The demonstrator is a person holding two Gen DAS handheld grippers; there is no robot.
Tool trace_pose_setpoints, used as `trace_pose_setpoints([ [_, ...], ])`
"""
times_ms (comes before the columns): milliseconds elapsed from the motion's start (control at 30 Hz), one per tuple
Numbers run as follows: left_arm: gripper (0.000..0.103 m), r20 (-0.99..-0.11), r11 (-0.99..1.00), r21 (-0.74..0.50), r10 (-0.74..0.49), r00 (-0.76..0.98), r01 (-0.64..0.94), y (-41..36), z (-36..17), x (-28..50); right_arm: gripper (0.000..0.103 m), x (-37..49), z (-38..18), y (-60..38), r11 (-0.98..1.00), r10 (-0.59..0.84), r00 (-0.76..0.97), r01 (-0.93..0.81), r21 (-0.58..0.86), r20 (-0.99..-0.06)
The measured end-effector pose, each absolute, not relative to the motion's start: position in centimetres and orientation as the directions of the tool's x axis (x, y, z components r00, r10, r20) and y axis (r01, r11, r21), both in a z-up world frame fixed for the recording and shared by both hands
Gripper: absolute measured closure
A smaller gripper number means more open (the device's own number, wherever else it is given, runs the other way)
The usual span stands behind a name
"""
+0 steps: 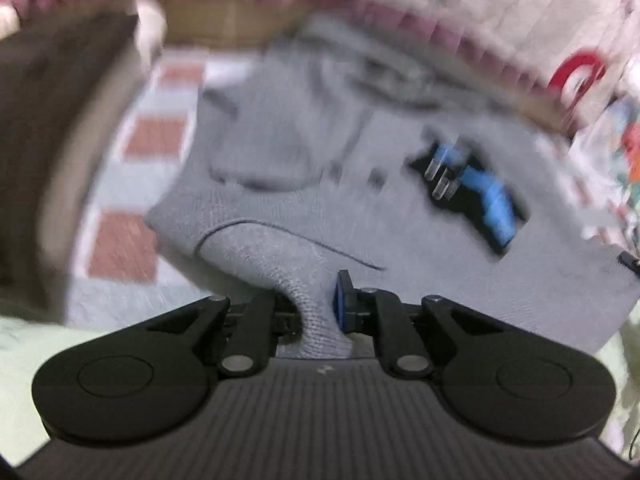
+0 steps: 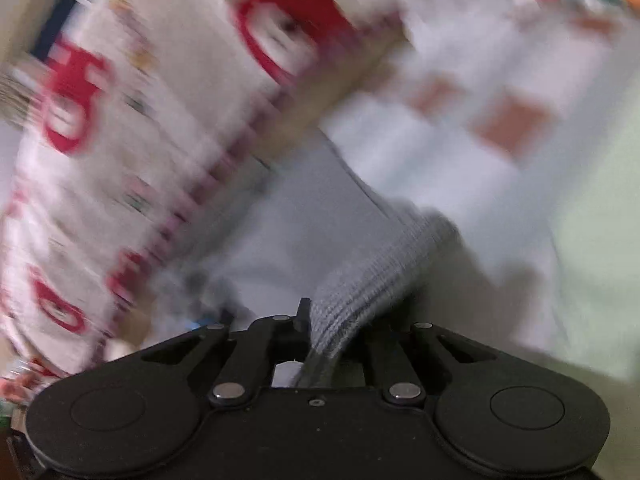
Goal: Fold clothes
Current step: 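Grasp the sweater hem with the right gripper while the left gripper grasps the hem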
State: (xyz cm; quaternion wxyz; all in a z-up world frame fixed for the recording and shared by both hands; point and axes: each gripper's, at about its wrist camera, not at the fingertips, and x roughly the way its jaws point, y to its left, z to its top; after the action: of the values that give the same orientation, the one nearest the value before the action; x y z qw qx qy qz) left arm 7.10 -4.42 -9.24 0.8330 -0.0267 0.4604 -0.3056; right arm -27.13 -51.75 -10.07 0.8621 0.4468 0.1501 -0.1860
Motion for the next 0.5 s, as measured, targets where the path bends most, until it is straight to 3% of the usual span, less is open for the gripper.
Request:
trace_pose_setpoints([
  [67,0.094,-0.69,0.791,-0.433,-0.599,0.406,0.432,-2.0,-5.8,5.9,0.094,-27.5,-7.8,-51.5,0.561,-0.191,0.907,0.414,0.717,-0.375],
  [133,0.099,-0.647,0.794,-0.415,-0.601,0.469,0.445,0.4,-3.6,3.1,0.095,-29.4,-5.5,-50.7,0.599,-0.224,0.889,0.45,0.662,-0.4],
  [233,0.1,-0.671,0.814,-0.418,-0.576,0.467,0.402,2.5,-4.6,0.1,0.095,-31.6,-7.0,-51.2,0.586,-0.238,0.818,0.551,0.594,-0.524],
  [367,0.1,-0.75,0.835,-0.461,-0.547,0.372,0.3,2.4,-10.4,-0.5,0.095,-33.3,-10.6,-51.8,0.608,-0.229,0.732,0.622,0.492,-0.642],
  [500,0.1,-0.765,0.85,-0.437,-0.524,0.375,0.294,1.6,-10.2,-0.9,0.095,-34.2,-9.2,-51.1,0.662,-0.252,0.757,0.589,0.463,-0.603],
])
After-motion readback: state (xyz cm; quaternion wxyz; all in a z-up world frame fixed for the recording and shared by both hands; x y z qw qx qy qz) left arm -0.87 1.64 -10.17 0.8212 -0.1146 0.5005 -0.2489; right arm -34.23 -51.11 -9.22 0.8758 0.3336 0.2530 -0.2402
